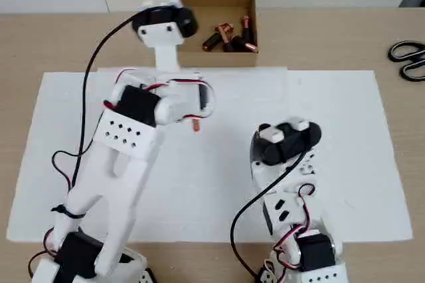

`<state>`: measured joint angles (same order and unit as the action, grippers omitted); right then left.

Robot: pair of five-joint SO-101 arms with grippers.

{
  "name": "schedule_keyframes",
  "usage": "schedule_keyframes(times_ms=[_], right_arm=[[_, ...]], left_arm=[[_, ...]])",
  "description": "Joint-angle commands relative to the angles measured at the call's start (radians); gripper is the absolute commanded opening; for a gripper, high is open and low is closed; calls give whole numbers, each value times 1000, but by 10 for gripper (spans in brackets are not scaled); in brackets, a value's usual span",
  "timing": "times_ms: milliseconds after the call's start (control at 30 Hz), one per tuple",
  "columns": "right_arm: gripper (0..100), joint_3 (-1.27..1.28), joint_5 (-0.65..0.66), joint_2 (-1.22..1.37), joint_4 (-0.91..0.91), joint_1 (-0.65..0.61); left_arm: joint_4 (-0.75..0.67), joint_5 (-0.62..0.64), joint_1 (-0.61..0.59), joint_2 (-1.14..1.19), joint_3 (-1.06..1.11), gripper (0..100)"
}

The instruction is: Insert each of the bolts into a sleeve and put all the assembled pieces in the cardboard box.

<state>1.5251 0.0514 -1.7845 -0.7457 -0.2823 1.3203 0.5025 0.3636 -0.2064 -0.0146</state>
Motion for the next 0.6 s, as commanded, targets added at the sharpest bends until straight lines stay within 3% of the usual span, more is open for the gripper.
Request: schedule_keyframes(times_ms=[0,300,567], right_arm=[[3,11,5,-16,31,-36],[4,20,-201,-30,35,-42],[4,21,-210,-30,35,-42]], left_arm=[[29,14,28,-41,-140,6],[26,55,98,-46,-189,6],[-127,74,215,-51,-96,6]])
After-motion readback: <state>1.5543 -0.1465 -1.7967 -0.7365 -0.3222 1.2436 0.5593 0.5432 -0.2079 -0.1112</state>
